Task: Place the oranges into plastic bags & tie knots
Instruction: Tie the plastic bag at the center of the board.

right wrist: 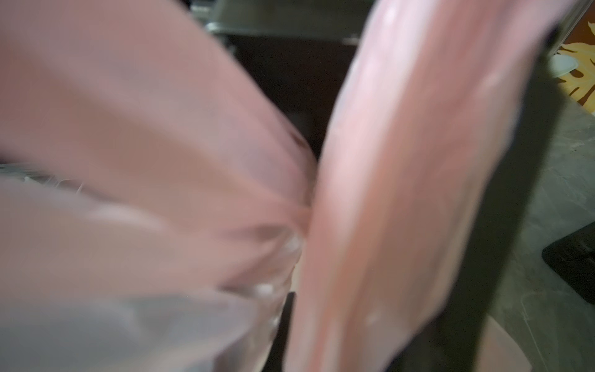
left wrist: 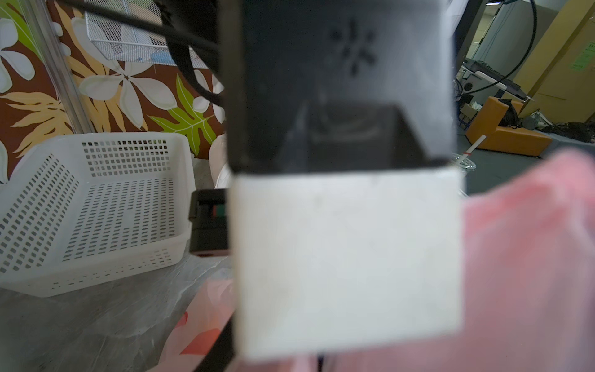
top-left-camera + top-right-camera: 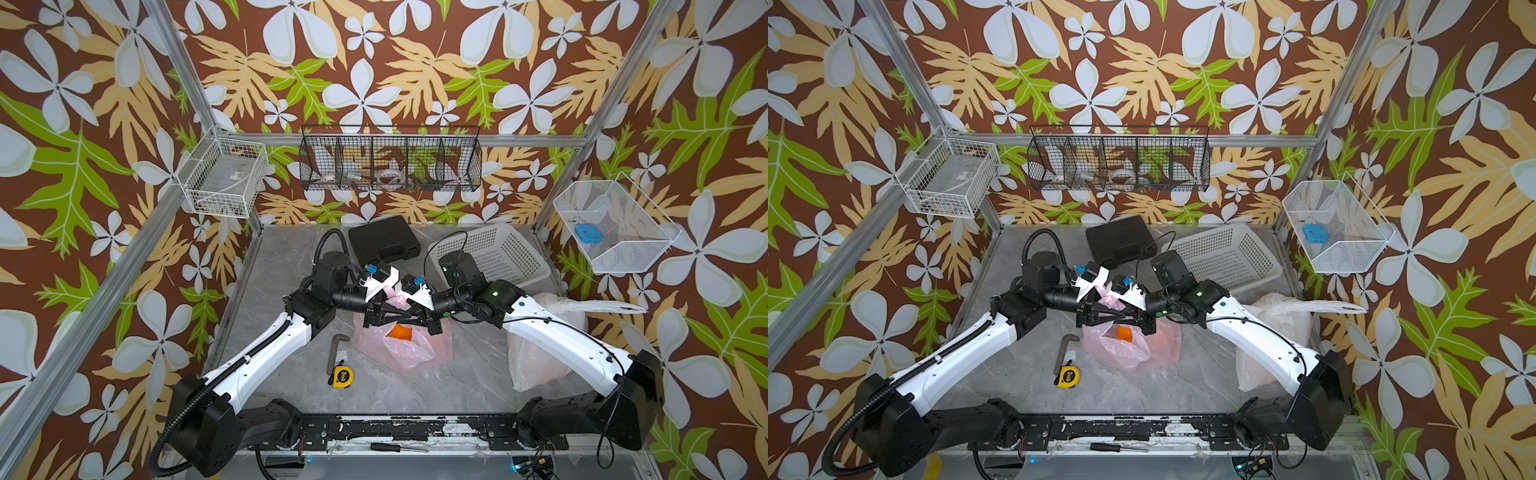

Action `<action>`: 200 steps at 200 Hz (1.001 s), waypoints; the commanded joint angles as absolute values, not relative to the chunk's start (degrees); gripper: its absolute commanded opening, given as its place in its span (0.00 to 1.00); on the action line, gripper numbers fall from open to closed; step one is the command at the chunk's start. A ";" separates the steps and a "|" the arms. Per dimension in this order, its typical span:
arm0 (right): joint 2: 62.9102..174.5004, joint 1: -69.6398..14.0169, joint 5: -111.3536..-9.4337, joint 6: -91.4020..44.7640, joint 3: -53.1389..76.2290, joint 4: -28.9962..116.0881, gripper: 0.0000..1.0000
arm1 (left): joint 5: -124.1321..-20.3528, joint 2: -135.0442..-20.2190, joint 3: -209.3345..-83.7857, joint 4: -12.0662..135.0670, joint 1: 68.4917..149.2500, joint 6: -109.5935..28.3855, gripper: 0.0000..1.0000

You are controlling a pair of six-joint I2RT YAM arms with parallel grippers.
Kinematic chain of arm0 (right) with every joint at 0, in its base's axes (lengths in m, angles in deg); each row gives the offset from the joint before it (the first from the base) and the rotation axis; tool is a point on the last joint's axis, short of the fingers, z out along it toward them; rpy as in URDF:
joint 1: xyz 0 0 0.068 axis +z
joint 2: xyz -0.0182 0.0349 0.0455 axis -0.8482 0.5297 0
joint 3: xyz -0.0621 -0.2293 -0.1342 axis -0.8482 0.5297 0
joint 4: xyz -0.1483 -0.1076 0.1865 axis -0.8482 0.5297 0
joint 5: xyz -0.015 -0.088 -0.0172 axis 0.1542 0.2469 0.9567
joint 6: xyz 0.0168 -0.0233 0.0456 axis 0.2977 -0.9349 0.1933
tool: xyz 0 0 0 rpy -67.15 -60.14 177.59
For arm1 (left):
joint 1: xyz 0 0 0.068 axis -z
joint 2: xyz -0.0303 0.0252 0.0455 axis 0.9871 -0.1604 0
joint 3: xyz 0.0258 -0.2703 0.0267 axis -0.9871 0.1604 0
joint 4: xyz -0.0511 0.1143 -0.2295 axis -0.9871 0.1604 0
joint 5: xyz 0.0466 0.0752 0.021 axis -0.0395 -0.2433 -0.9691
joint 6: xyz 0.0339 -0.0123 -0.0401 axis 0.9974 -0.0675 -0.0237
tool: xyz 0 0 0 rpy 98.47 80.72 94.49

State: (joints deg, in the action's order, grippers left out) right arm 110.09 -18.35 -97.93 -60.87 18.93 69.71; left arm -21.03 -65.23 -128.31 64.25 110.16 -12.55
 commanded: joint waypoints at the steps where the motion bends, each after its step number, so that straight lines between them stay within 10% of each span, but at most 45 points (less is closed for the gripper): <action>1: 109.75 -18.17 -97.83 -60.47 19.30 69.11 0.00 | -20.49 -64.68 -128.39 61.66 110.30 -12.64 0.32; 57: 109.83 -18.14 -97.79 -60.46 19.35 69.84 0.00 | -20.93 -64.12 -128.16 61.64 110.30 -12.73 0.22; 76: 110.05 -18.12 -97.71 -60.75 19.38 70.34 0.00 | -21.07 -63.82 -128.28 60.91 110.30 -13.28 0.42; 200: 108.35 -18.13 -98.73 -59.60 19.83 68.37 0.00 | -23.40 -62.80 -123.73 47.32 110.33 -23.12 0.36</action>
